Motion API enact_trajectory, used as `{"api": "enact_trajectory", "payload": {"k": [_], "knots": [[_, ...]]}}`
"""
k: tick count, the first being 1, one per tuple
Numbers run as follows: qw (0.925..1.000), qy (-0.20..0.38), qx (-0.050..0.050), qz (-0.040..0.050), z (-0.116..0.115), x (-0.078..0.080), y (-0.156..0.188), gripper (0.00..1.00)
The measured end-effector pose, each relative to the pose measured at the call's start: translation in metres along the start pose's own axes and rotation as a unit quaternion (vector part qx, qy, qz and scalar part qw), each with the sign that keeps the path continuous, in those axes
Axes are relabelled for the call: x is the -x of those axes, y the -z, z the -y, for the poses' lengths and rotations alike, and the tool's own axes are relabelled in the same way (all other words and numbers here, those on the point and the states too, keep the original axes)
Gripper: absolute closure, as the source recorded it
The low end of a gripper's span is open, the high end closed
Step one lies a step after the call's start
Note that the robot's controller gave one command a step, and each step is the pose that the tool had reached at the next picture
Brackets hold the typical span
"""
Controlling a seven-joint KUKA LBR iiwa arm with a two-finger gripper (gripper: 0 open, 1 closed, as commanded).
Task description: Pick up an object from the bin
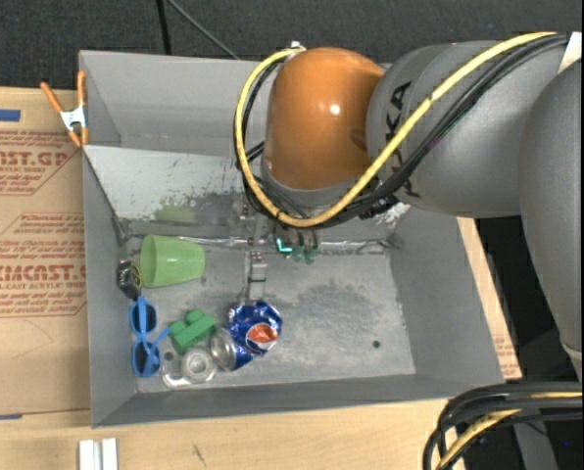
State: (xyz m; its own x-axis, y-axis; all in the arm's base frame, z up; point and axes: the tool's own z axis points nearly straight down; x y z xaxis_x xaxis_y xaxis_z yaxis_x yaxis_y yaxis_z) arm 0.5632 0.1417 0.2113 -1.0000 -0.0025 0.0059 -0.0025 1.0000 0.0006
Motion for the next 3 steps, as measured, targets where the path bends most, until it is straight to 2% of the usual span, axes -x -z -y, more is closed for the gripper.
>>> {"api": "enact_trajectory", "payload": {"k": [1,2,3], "knots": [[0.9818,0.190,0.000,0.0048,-0.015,-0.013,0.018,0.00],[0.9522,0.305,-0.002,-0.0030,-0.026,-0.048,-0.122,0.00],[0.9526,0.304,0.001,0.0101,-0.029,-0.043,-0.118,1.00]]}}
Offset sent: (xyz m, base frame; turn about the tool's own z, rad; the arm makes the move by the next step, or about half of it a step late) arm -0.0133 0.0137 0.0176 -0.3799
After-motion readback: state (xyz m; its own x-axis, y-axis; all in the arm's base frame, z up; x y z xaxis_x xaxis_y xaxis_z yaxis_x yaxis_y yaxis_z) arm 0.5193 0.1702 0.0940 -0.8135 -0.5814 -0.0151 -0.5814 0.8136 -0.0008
